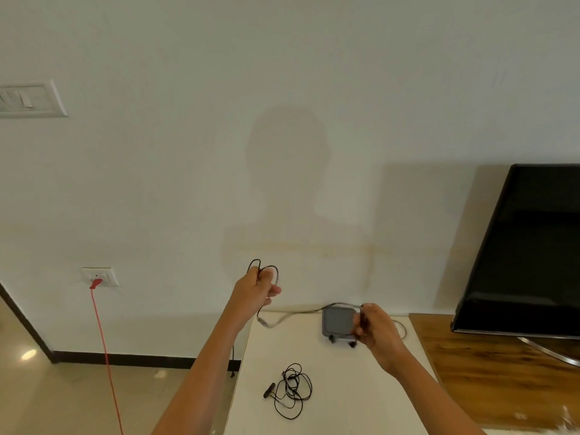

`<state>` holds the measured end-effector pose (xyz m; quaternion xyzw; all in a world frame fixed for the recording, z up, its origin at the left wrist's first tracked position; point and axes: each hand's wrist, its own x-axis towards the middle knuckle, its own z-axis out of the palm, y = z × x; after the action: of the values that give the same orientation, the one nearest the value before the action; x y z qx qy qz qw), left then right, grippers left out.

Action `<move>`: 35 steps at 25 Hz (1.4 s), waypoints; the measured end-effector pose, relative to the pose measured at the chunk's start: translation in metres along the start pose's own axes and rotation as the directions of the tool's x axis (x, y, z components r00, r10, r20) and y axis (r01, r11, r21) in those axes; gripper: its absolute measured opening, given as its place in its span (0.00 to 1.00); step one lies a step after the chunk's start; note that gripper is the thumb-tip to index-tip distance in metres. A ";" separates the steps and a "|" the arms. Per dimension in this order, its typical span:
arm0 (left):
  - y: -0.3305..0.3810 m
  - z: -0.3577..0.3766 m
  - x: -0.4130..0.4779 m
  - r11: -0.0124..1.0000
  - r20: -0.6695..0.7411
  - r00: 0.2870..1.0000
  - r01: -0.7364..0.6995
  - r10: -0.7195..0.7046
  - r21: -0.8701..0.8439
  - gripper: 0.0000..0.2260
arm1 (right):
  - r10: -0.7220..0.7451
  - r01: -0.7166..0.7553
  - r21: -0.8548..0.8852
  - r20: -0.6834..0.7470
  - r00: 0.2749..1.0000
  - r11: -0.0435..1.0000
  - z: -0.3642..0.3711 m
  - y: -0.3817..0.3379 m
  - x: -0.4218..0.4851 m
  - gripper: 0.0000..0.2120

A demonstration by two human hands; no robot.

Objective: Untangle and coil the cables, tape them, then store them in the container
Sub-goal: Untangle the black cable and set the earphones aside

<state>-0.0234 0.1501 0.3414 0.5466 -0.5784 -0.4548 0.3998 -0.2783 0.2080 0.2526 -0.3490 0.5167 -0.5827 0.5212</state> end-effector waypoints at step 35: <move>-0.016 0.056 0.004 0.987 0.309 0.945 0.065 -0.108 0.147 0.13 | -0.134 0.341 -0.635 0.351 0.927 0.693 0.026 -0.022 0.030 0.23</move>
<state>-0.0729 0.1511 0.3112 0.5171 -0.6398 -0.5135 0.2440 -0.2656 0.1714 0.2760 -0.6588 0.5666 -0.3583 0.3415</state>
